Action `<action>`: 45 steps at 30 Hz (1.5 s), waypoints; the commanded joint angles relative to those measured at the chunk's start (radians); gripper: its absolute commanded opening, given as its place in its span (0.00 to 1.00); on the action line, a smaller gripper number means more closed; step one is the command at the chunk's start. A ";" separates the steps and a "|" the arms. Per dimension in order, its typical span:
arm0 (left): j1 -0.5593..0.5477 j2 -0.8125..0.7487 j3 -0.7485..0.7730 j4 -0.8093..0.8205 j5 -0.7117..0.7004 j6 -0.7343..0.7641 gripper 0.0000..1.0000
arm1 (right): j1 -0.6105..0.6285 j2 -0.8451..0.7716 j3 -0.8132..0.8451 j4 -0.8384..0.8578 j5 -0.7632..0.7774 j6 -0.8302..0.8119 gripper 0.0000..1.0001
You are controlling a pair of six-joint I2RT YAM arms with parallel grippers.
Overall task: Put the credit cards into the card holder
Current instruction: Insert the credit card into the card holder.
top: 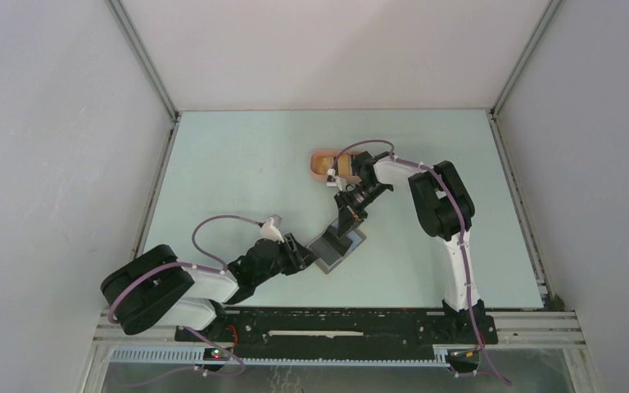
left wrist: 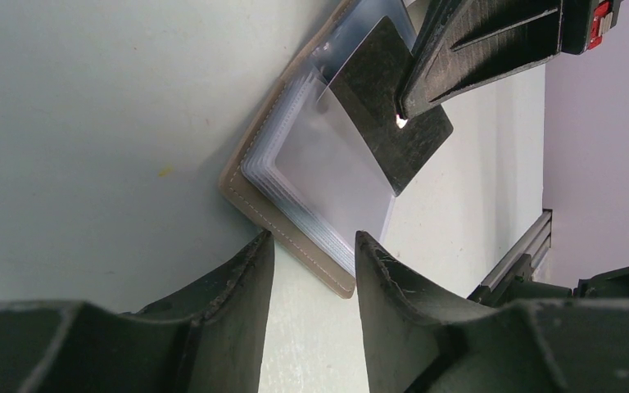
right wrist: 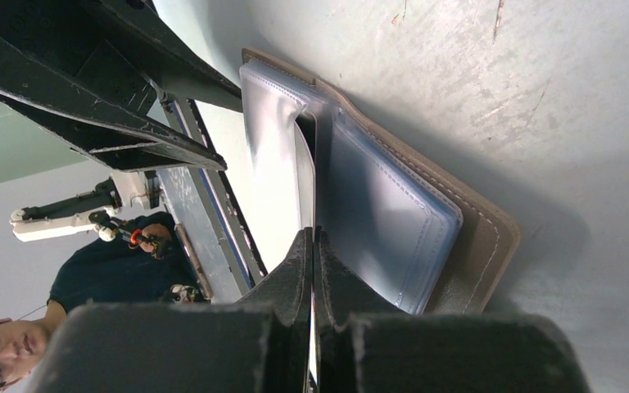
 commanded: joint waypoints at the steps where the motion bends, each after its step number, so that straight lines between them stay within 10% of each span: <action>1: -0.002 0.019 0.036 -0.071 -0.026 0.033 0.47 | 0.013 0.018 0.002 0.027 0.023 -0.009 0.00; 33: -0.002 0.021 0.036 -0.071 -0.017 0.030 0.46 | -0.031 0.003 -0.105 0.183 -0.059 0.106 0.00; 45: -0.002 0.017 0.037 -0.073 -0.011 0.033 0.46 | -0.008 -0.016 -0.104 0.176 -0.021 0.095 0.14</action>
